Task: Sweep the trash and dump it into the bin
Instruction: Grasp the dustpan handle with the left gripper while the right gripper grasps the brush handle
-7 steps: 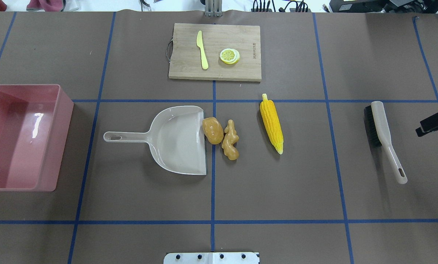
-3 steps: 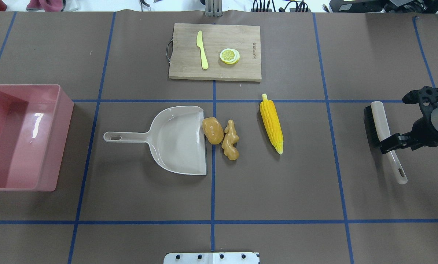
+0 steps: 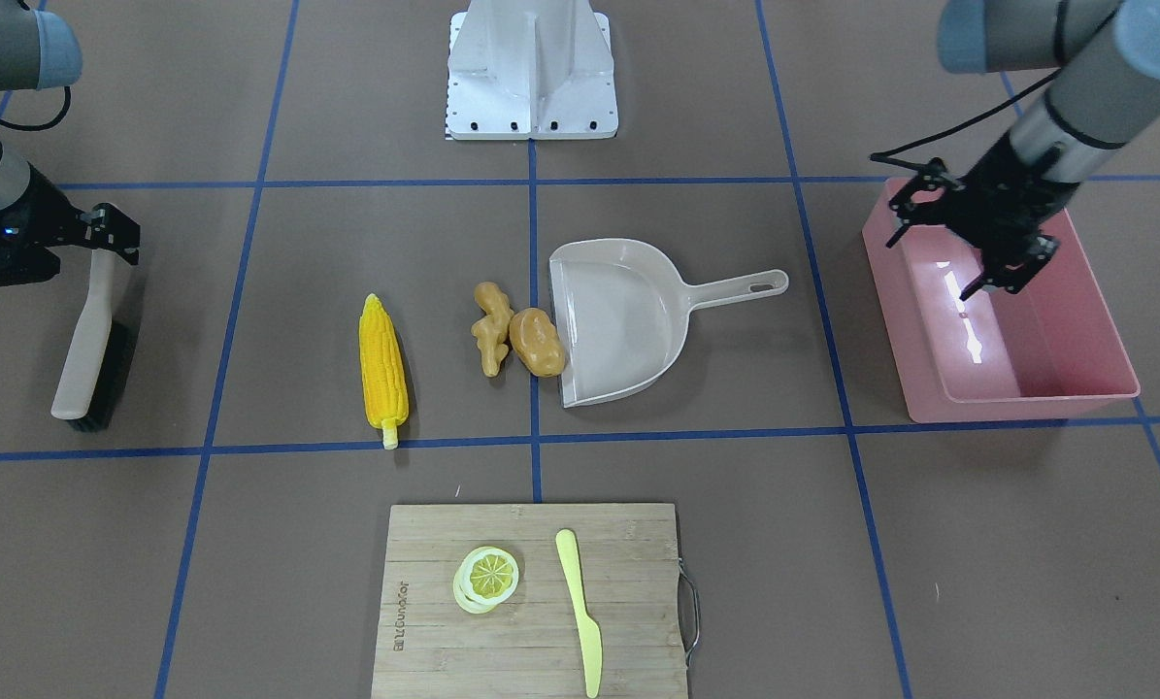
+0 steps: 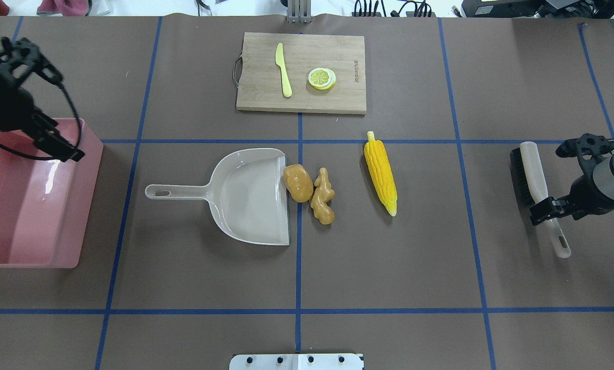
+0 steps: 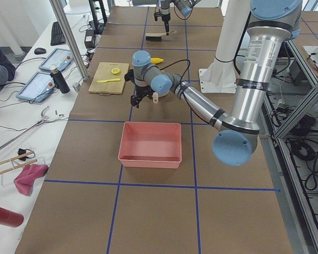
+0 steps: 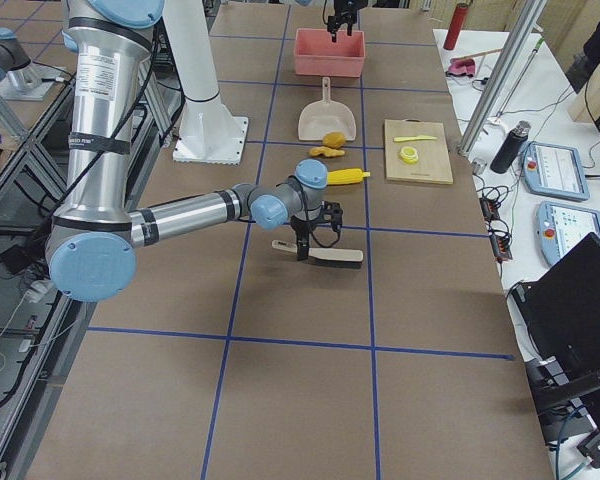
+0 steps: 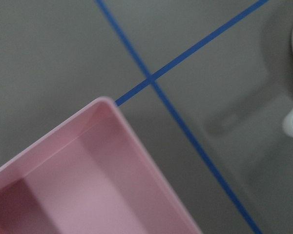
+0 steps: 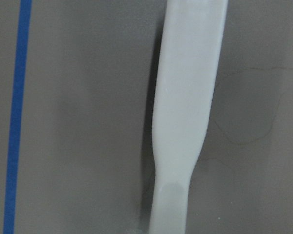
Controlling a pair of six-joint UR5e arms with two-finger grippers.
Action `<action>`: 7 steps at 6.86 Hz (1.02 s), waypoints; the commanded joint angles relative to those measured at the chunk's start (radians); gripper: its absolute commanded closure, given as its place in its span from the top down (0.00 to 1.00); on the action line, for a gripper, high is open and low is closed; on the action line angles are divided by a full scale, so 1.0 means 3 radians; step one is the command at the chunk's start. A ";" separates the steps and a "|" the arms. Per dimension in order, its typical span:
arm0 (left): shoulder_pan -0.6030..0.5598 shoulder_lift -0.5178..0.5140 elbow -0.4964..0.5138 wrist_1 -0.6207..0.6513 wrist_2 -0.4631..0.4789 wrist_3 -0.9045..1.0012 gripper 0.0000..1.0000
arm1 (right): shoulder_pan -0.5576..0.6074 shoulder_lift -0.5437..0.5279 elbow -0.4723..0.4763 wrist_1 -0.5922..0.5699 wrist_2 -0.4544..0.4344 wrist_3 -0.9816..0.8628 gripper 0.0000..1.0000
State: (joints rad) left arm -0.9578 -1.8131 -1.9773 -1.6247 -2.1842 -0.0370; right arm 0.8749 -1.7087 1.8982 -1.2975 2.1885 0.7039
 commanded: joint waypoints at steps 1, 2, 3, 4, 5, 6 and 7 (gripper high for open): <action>0.0339 -0.0174 -0.0177 -0.0035 0.0311 0.0021 0.99 | -0.0012 -0.0001 -0.0053 -0.0001 0.0073 0.0031 1.00; 0.0613 -0.0169 -0.0098 -0.0253 0.0296 0.0021 0.99 | -0.0012 0.0004 -0.0059 -0.0001 0.0088 0.0102 0.88; 0.0661 0.0023 -0.0006 -0.0933 0.0326 0.0036 0.99 | -0.0012 0.0015 -0.0064 0.0004 0.0094 0.0149 0.68; 0.0687 0.0061 0.0046 -0.1244 0.0367 0.0386 0.99 | -0.0017 0.0015 -0.0084 -0.0001 0.0104 0.0159 0.57; 0.0687 0.0102 0.0036 -0.1171 0.0393 0.1022 0.99 | -0.0017 0.0025 -0.0109 -0.0001 0.0109 0.0159 0.53; 0.0672 0.0142 0.0031 -0.1175 0.0368 0.1459 0.99 | -0.0017 0.0025 -0.0110 -0.0001 0.0109 0.0159 0.52; 0.0697 0.0163 0.0066 -0.1145 0.0398 0.1493 0.99 | -0.0017 0.0025 -0.0115 0.0004 0.0109 0.0154 0.38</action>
State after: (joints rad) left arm -0.7535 -1.7750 -1.9656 -1.9717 -2.0706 0.3370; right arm 0.8698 -1.7018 1.8660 -1.2974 2.2208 0.7510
